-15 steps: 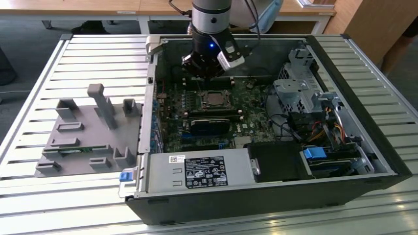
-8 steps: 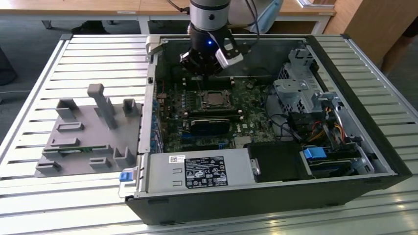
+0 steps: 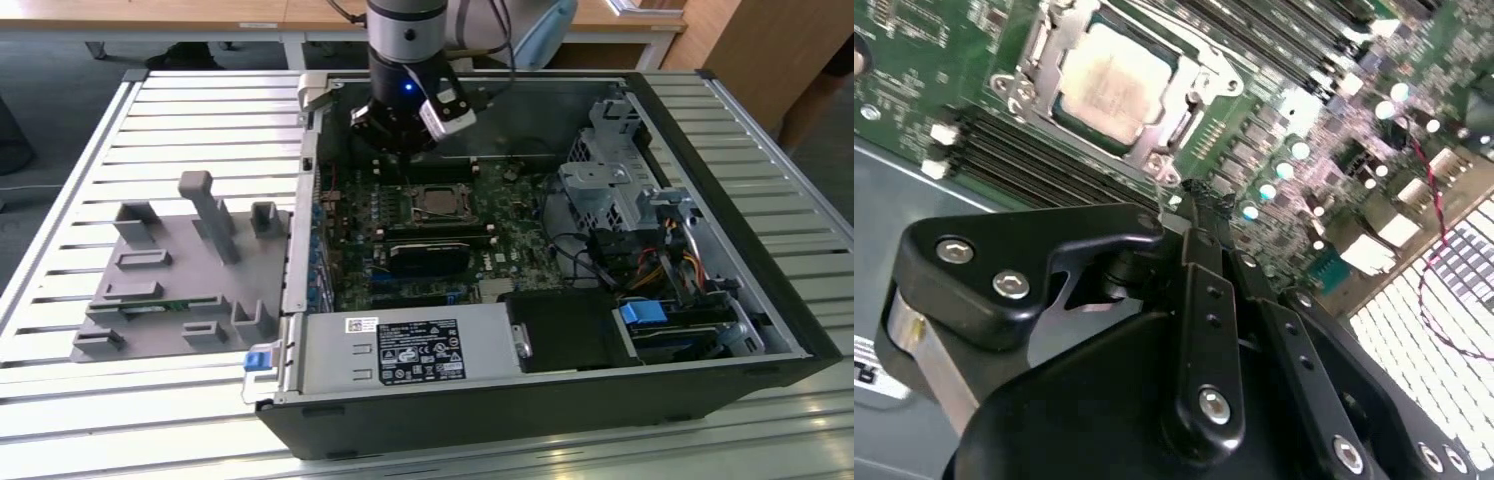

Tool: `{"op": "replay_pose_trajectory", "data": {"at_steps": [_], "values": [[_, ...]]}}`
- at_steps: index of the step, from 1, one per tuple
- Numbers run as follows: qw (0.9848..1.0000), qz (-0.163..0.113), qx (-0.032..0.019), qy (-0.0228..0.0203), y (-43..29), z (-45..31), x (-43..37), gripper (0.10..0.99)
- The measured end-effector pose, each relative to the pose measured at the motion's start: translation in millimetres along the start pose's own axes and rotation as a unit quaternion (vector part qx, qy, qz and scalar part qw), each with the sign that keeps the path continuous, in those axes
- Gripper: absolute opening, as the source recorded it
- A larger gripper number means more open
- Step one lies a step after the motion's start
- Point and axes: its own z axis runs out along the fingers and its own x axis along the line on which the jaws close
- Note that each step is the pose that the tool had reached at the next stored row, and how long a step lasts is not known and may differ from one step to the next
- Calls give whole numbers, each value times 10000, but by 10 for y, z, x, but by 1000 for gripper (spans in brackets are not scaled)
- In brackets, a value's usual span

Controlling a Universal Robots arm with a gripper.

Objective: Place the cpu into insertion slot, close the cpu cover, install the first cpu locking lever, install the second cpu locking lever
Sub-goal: 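Install the first cpu locking lever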

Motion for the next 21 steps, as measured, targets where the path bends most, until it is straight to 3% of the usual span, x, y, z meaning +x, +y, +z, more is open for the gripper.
{"op": "replay_pose_trajectory", "data": {"at_steps": [13, 21], "values": [[10000, 3, -25, 0, 12, -23, 119, 106], [10000, 2, -25, 0, 77, -20, 145, 106]]}}
